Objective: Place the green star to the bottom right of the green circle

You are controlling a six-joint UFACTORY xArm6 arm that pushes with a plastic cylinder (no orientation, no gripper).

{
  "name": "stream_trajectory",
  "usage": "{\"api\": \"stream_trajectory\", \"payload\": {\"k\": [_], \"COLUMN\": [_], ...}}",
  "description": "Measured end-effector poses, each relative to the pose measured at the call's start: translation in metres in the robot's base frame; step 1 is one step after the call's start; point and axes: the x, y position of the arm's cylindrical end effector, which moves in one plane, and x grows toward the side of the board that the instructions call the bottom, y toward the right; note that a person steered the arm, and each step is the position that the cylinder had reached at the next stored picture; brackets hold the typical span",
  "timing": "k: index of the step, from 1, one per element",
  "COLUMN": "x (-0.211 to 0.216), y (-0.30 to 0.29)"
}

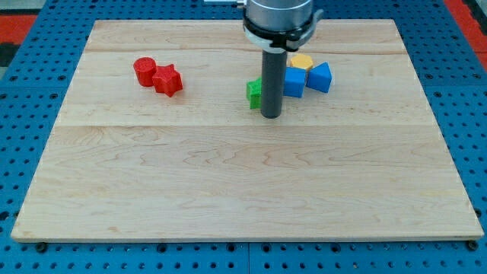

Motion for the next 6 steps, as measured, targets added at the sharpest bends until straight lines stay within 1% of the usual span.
{"api": "stream_trajectory", "payload": {"k": [1,2,3,4,6], "x": [0.013,0.01,-0.017,-0.013,-0.005], "y": [-0.017,-0.076,-0.065,-0.044,0.032]}}
